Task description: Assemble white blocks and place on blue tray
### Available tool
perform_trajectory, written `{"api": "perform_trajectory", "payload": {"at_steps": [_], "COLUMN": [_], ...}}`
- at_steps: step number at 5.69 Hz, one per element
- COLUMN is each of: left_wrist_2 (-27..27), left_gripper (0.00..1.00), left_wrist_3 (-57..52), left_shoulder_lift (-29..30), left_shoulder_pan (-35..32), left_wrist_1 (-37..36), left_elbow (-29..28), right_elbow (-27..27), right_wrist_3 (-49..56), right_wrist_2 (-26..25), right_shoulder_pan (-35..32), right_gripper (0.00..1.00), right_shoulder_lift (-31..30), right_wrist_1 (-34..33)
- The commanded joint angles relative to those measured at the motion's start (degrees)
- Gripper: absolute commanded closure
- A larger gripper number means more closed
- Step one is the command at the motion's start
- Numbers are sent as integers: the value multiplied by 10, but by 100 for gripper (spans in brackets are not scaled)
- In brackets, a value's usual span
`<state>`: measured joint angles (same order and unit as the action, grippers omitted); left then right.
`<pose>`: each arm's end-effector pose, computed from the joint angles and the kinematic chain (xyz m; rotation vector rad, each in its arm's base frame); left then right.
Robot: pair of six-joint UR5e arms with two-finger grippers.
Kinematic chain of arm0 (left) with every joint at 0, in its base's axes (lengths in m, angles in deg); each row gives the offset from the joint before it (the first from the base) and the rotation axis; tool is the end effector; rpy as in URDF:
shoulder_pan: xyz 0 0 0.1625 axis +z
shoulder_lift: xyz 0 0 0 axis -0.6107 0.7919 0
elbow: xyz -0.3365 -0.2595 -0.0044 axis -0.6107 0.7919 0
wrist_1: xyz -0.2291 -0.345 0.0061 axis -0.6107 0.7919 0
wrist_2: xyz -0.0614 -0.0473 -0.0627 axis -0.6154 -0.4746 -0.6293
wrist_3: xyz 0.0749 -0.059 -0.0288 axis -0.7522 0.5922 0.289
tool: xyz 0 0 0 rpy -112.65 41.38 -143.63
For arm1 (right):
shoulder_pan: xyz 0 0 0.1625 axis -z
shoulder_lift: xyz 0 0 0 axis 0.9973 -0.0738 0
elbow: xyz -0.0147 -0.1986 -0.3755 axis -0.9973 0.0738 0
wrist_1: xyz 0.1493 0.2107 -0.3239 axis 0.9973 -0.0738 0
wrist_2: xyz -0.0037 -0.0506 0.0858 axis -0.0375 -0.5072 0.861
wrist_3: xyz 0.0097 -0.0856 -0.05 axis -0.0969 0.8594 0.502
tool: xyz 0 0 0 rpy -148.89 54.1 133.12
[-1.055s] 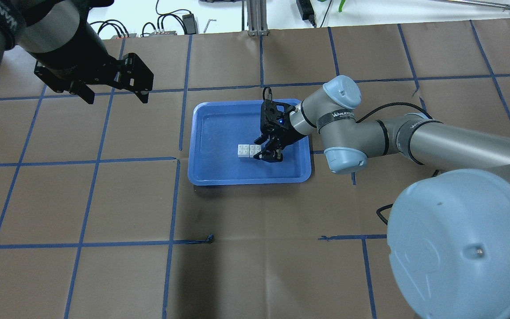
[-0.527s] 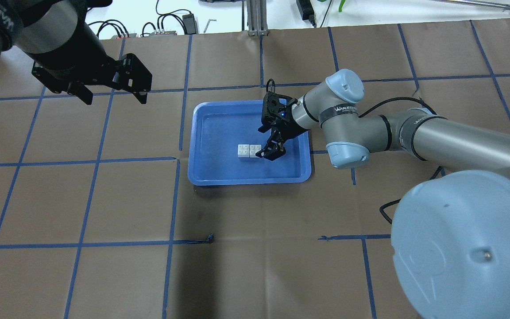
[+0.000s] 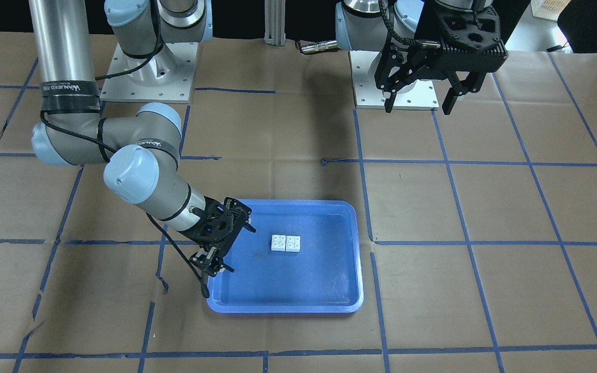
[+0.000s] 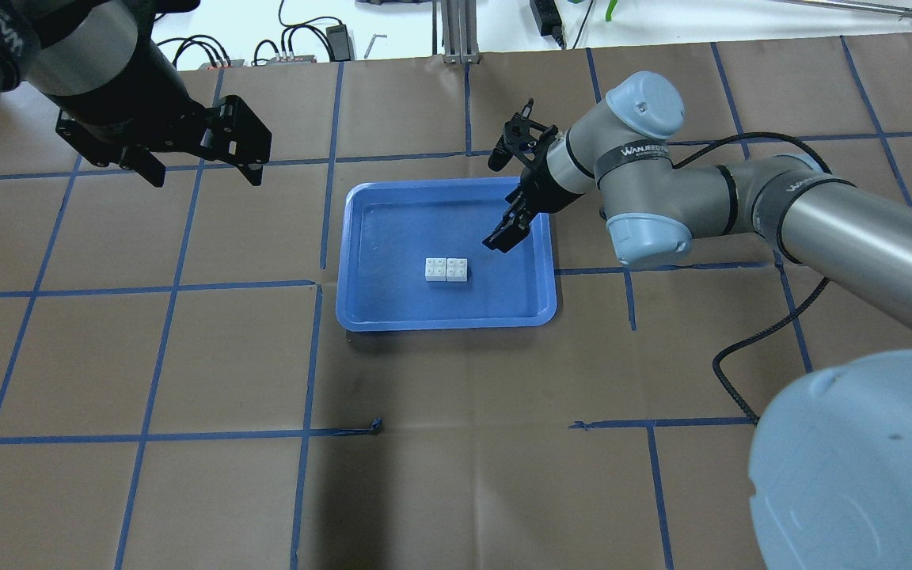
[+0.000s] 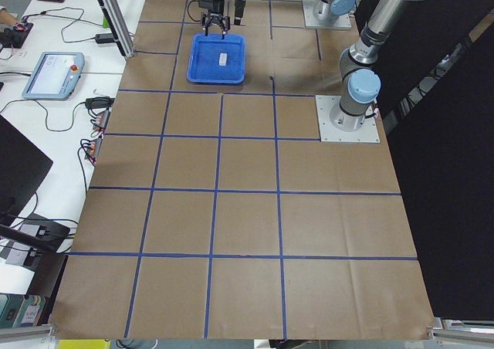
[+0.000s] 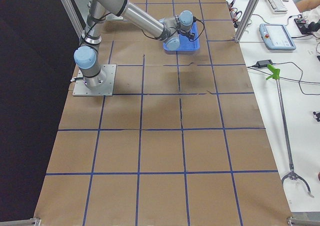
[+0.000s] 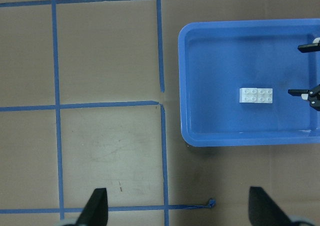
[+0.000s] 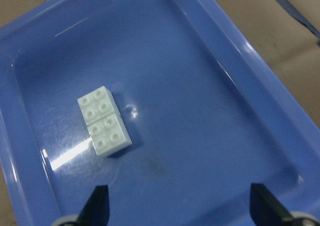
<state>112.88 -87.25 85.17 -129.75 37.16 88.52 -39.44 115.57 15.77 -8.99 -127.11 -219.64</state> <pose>-0.1484 -0.4579 0.5381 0.0505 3.1177 -0.2226 0.2249 -0.5869 0.2357 -1.3330 2.4182 -0.3918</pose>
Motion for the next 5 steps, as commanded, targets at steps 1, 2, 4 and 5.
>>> {"api": "perform_trajectory", "payload": {"at_steps": [1, 2, 4, 5], "left_wrist_2": [-1, -1, -1, 1], "left_gripper": [1, 1, 1, 1], "left_wrist_3": [0, 0, 0, 0], "left_shoulder_lift": [3, 5, 5, 2], "left_shoulder_pan": [-1, -2, -1, 0], "left_wrist_1": [-1, -1, -1, 0], "left_elbow": [0, 0, 0, 1], "right_elbow": [51, 85, 140, 166], "right_wrist_3": [-111, -161, -337, -438], "right_wrist_2": [-93, -129, -209, -239], "right_shoulder_pan": [39, 49, 65, 63], "right_gripper": [0, 0, 0, 0], "right_shoulder_lift": [-51, -65, -131, -159], "right_wrist_1": [167, 221, 405, 465]}}
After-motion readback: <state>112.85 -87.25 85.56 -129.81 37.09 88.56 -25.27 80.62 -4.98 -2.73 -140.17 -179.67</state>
